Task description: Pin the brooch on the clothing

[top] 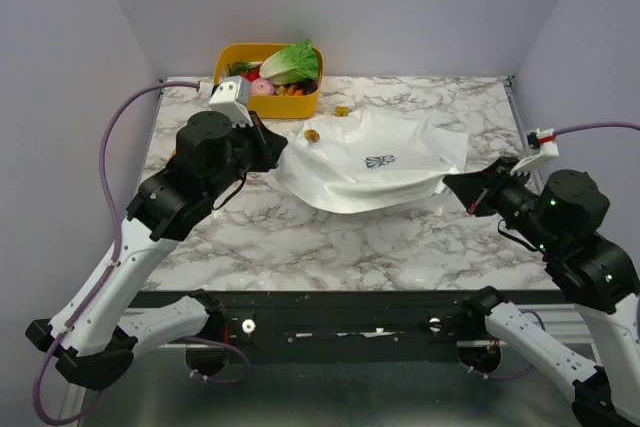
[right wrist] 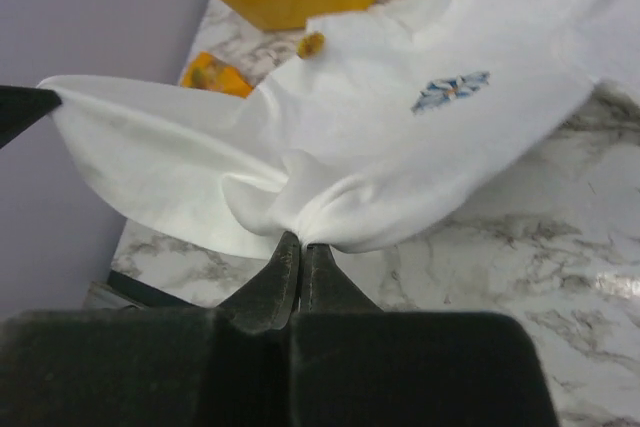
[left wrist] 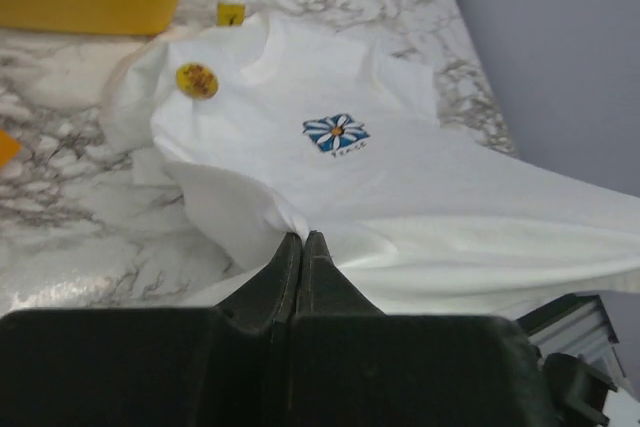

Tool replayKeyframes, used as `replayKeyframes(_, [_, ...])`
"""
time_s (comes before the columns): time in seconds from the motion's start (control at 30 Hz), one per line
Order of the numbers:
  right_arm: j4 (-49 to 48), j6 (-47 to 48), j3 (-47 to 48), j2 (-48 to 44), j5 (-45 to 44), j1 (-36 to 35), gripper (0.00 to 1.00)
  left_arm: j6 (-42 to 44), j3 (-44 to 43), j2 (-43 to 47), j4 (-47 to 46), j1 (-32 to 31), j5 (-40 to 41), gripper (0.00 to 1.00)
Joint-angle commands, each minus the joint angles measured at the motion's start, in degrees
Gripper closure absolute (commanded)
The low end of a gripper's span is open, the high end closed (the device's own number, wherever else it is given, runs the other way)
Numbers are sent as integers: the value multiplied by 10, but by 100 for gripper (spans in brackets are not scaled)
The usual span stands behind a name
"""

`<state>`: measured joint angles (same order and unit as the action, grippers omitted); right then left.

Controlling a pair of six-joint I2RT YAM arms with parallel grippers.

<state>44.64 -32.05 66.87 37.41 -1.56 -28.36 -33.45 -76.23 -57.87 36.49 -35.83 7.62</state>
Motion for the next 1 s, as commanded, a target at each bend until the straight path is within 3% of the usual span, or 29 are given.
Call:
replayKeyframes(0.0, [-26, 78, 115, 1, 86, -3, 100, 30, -104, 19, 18, -36, -6, 100])
replayKeyframes(0.2, [-56, 106, 236, 7, 140, -3, 100, 42, -237, 12, 31, -47, -36, 100])
replayKeyframes(0.33, [-42, 114, 302, 18, 107, -3, 99, 50, -295, -4, 34, -47, -45, 100])
replayKeyframes(0.53, [-15, 132, 303, 45, 19, -3, 100, 73, -342, -60, 44, -47, -16, 100])
replayKeyframes(0.7, [-25, 136, 266, 88, -107, -2, 100, 80, -352, -123, 51, -46, 64, 100])
replayKeyframes(0.83, [-37, 140, 270, 161, -108, -2, 100, 80, -392, -176, 49, -35, 91, 100])
replayKeyframes(0.97, [-50, 145, 324, 252, -82, 29, 100, 67, -437, -245, 33, 26, 32, 100])
